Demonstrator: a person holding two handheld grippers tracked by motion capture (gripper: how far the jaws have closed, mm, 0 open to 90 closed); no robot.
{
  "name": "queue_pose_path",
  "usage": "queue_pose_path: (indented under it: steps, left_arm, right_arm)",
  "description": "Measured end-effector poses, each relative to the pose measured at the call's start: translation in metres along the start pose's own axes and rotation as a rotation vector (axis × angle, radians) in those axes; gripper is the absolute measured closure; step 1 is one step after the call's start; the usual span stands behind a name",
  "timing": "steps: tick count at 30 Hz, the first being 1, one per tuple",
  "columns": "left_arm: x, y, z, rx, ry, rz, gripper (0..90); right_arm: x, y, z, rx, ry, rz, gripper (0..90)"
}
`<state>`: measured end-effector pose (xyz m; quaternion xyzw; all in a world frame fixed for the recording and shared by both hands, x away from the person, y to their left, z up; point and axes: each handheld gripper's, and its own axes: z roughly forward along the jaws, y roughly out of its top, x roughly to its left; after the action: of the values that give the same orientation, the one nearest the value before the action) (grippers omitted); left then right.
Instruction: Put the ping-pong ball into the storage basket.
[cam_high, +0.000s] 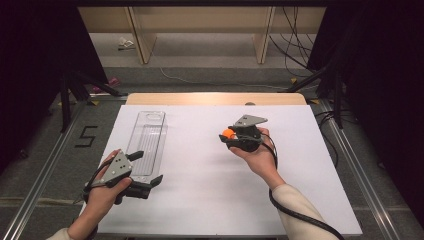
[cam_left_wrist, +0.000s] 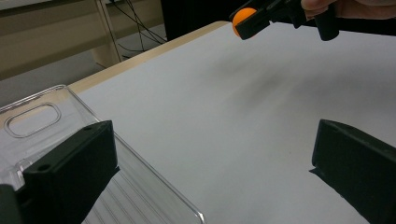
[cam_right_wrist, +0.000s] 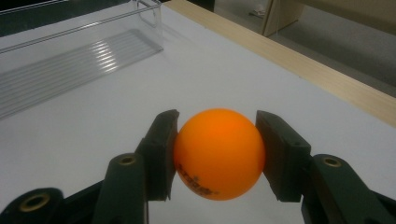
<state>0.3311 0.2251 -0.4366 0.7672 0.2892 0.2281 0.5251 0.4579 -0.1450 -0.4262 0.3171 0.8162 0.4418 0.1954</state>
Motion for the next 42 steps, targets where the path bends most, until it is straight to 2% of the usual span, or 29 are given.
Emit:
queue_pose_path:
  steps: [42]
  left_arm:
    - [0.0, 0.0, 0.0, -0.001, -0.001, -0.001, 0.0]
  right_arm:
    - [0.011, 0.009, 0.013, -0.012, 0.035, -0.001, 51.4]
